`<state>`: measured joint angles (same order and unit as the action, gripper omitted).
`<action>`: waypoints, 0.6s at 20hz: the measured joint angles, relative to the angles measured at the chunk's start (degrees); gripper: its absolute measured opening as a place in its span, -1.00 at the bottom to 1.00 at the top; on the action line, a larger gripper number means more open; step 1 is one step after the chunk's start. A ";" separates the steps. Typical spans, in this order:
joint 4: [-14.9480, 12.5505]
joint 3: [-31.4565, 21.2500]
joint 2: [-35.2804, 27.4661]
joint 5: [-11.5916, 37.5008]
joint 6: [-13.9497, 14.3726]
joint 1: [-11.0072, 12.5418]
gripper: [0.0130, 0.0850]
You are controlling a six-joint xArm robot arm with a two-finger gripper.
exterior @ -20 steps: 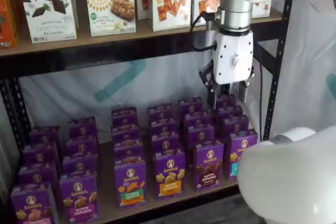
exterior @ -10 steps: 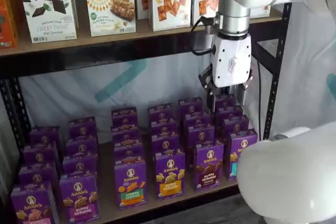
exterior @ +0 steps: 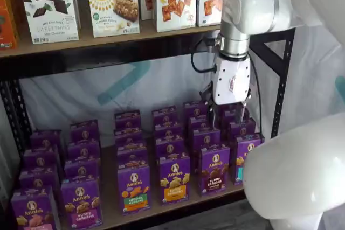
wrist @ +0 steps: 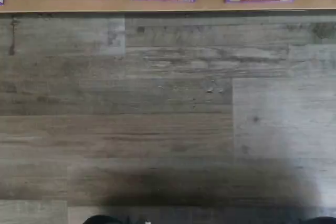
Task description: Pick up the purple box with a brown patch in the center, on the bottom shelf, the fifth box from the left
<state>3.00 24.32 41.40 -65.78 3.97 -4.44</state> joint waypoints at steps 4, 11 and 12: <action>0.66 -1.37 -5.33 6.34 -1.46 0.84 1.00; 1.29 -2.44 -16.19 18.51 -4.74 3.02 1.00; 1.25 -2.12 -18.61 20.08 -5.29 3.51 1.00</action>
<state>4.25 22.20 22.79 -45.70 -1.32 -0.92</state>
